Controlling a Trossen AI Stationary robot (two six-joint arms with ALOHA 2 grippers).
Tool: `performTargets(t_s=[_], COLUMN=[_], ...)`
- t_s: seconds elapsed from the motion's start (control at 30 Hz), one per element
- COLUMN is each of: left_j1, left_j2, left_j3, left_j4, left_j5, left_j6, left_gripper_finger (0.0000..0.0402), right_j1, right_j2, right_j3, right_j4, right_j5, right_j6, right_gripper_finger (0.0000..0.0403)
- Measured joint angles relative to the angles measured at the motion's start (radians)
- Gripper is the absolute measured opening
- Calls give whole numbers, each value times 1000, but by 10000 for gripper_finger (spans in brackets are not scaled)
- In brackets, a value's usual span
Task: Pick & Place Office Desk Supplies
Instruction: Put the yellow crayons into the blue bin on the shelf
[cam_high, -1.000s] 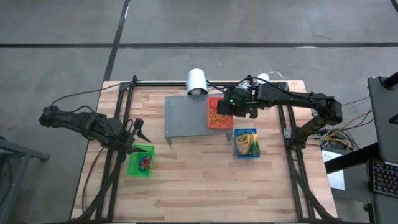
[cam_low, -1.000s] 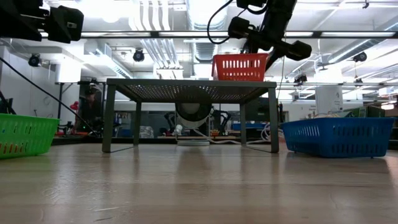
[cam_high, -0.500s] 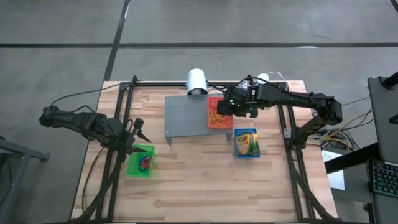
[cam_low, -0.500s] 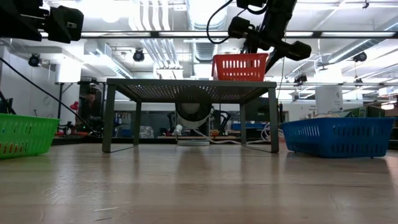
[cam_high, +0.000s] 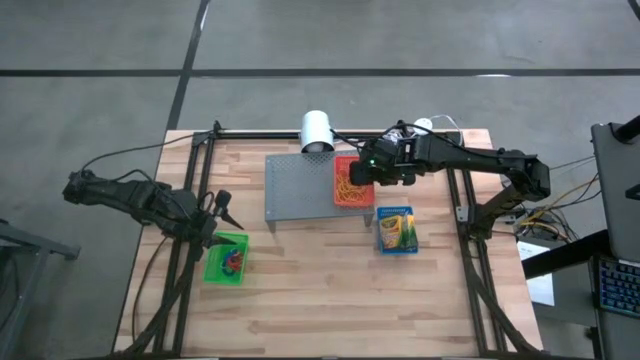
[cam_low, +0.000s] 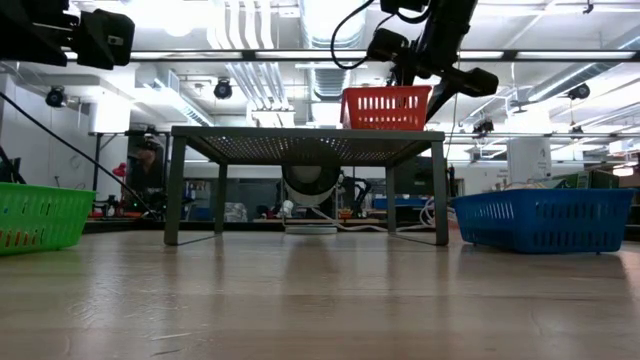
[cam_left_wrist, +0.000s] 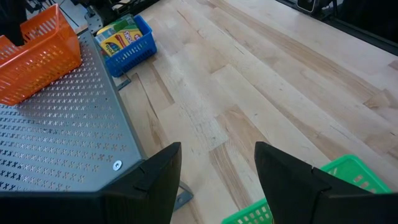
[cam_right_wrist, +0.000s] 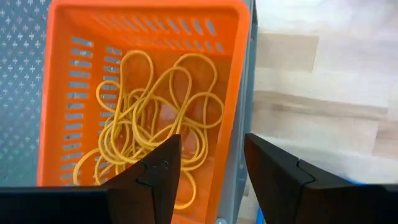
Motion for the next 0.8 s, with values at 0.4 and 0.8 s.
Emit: performTargets(t_s=[0.4,0.8], left_j1=[0,0], left_j2=[0,0], left_j3=[0,0], left_j4=[0,0], left_j5=[0,0], left_j6=[0,0], left_gripper_finger=[209,209], right_j1=[2,86], right_j2=[-7,-26], right_j3=[37,165], right_j4=[2,-165], right_j5=[22,198], right_j6=[-82,-101], right_gripper_finger=[171,171])
